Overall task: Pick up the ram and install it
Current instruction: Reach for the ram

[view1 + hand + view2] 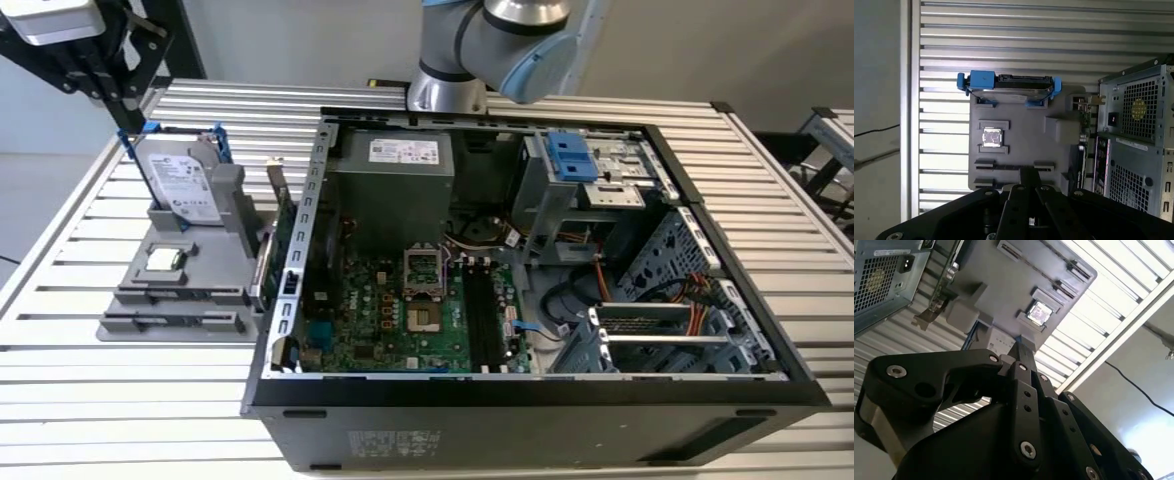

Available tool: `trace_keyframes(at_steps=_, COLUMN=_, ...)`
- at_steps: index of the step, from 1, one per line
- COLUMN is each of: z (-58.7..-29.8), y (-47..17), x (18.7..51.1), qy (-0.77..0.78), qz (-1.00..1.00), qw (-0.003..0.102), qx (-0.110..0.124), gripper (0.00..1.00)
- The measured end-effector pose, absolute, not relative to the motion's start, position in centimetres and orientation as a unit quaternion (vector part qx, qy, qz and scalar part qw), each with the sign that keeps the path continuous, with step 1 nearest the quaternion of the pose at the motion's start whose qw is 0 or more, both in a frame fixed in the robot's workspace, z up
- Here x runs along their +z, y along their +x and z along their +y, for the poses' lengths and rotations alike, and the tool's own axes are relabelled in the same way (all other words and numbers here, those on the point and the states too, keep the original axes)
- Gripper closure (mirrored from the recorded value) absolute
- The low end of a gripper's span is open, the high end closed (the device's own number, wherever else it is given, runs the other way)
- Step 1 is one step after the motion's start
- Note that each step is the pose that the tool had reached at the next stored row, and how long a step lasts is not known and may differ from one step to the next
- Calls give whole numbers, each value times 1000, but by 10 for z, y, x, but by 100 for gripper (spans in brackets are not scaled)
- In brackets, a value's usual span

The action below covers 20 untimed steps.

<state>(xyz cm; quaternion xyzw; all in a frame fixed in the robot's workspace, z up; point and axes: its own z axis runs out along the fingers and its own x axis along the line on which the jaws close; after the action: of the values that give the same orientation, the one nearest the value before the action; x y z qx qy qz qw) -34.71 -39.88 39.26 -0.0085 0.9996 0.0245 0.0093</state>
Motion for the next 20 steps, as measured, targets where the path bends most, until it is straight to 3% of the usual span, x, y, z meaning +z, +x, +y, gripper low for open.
trace_keyframes(at_steps=20, z=-446, y=-350, x=392, qy=-8, qz=1000, qw=9, qx=24, gripper=100)
